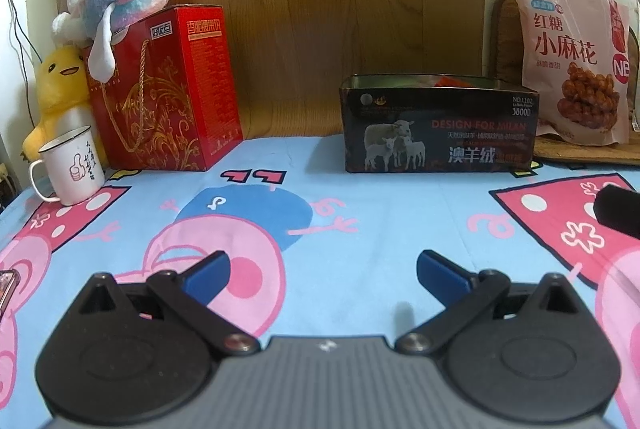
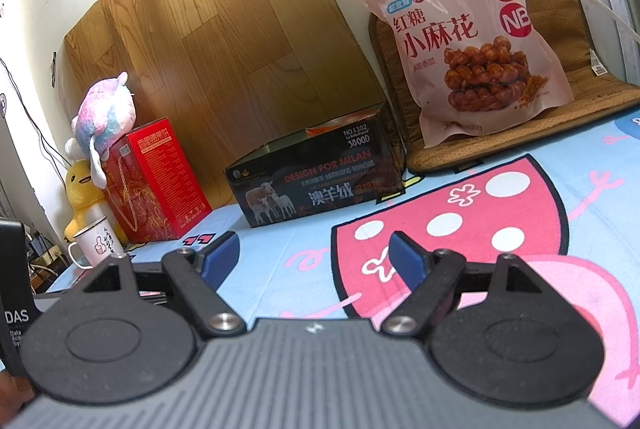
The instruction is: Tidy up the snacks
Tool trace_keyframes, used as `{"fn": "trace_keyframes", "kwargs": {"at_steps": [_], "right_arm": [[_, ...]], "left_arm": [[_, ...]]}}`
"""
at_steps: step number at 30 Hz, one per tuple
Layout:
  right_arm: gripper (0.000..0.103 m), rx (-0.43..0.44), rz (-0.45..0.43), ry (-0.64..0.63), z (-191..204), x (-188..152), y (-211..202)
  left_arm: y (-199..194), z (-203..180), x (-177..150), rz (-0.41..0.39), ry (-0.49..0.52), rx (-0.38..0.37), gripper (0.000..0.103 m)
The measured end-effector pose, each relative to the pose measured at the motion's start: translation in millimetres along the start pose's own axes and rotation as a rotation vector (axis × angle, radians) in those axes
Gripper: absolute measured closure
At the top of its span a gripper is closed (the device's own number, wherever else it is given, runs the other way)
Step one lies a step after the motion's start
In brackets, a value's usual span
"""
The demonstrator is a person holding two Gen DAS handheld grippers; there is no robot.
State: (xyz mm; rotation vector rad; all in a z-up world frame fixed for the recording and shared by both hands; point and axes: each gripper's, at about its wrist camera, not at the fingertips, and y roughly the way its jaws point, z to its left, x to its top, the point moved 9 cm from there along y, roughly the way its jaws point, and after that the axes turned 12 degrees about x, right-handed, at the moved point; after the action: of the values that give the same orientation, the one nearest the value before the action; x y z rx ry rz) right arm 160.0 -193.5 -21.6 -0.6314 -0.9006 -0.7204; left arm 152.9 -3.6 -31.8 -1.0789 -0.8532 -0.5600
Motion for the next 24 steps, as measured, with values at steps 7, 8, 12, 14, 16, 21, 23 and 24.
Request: {"fn": "trace_keyframes", "kwargs": {"at_steps": [7,8,12,14,16,21,23,24], "right_arm": [[0.019,0.0,0.0,0.0,0.0,-0.1,0.2],[0.019,0.0,0.0,0.0,-0.1,0.0,0.2],[0.019,0.0,0.0,0.0,-0.2,0.1,0.3],[0.019,0.0,0.001,0.0,-0.3,0.1,0.4],[0.019,0.0,0.001,0.0,-0.2,0.2,0.4],[0.019,0.0,0.001,0.0,-0.2,0.1,0.4],[0.019,0.0,0.001,0.0,-0.2,0.1,0.5],[0.019,0.0,0.001,0.0,-0.2,0.1,0.5]], "left_arm": [[0.0,-2.4,-0.9,0.004,0.012,-0.007,0.0],[0.2,-2.8,-1.0,0.006,0.014,-0.008,0.0],[0.4,-3.8,-1.7,0.009,0.019,-0.013,0.0],[0.2,-4.4,-2.1,0.01,0.024,-0.013,0.0],[0.0,-4.8,-2.0,0.009,0.027,-0.012,0.0],[0.2,-5.1,-2.1,0.009,0.028,-0.012,0.0],[0.4,-5.1,-2.1,0.01,0.027,-0.013,0.0],[0.4,-5.3,-2.3,0.01,0.027,-0.013,0.0]]}}
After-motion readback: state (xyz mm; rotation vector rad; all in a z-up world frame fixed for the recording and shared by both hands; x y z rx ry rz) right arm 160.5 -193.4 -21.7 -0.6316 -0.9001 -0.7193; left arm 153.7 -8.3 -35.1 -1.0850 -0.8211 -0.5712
